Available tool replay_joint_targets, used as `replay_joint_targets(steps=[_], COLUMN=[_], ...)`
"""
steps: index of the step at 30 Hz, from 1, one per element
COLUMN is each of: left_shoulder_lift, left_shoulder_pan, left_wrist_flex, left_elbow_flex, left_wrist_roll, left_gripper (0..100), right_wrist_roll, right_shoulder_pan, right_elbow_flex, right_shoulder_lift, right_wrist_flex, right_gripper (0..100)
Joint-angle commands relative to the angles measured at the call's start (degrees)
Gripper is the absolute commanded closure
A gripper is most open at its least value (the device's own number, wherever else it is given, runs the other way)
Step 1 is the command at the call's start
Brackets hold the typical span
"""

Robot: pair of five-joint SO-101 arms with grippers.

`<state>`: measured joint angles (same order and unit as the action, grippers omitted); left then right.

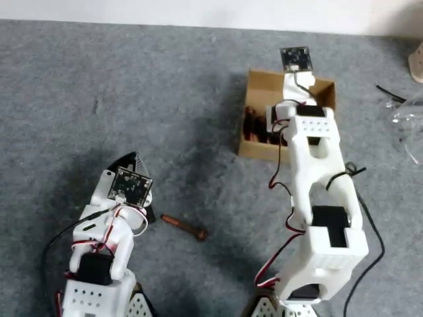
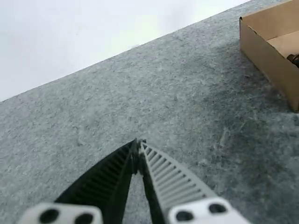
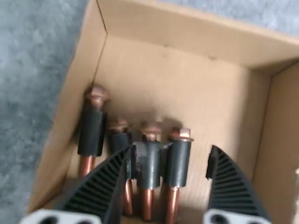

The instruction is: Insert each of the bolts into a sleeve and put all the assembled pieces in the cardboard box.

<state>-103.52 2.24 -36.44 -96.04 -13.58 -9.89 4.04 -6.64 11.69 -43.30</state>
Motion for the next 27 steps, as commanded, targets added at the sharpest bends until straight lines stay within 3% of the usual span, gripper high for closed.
replay_joint_targets(steps=[1,8,12,20,27], left_shoulder_lift=[-0.1,-0.1,-0.1,-0.3,-0.6], left_shoulder_pan=[0.5,-1.2,-3.5,-5.8,-7.8], left_wrist_flex=[1.2,1.3,3.3,3.8,3.7], left_elbow_flex=[-1.1,-1.1,-1.1,-1.1,-1.1], left_wrist_roll=[-0.4,-0.2,4.0,6.2,6.2], left_gripper=[98,98,98,98,98], right_wrist_roll=[0.3,0.2,0.2,0.2,-2.8], right_shoulder_pan=[-0.5,1.9,5.6,22.8,34.4], right_elbow_flex=[2.7,2.2,2.1,1.1,-13.5], right_shoulder_lift=[-1.7,-13.8,-23.5,-37.3,-40.8], right_wrist_flex=[-2.4,-9.4,-17.1,-33.5,-33.1], right_gripper=[78.2,78.2,78.2,78.2,78.2])
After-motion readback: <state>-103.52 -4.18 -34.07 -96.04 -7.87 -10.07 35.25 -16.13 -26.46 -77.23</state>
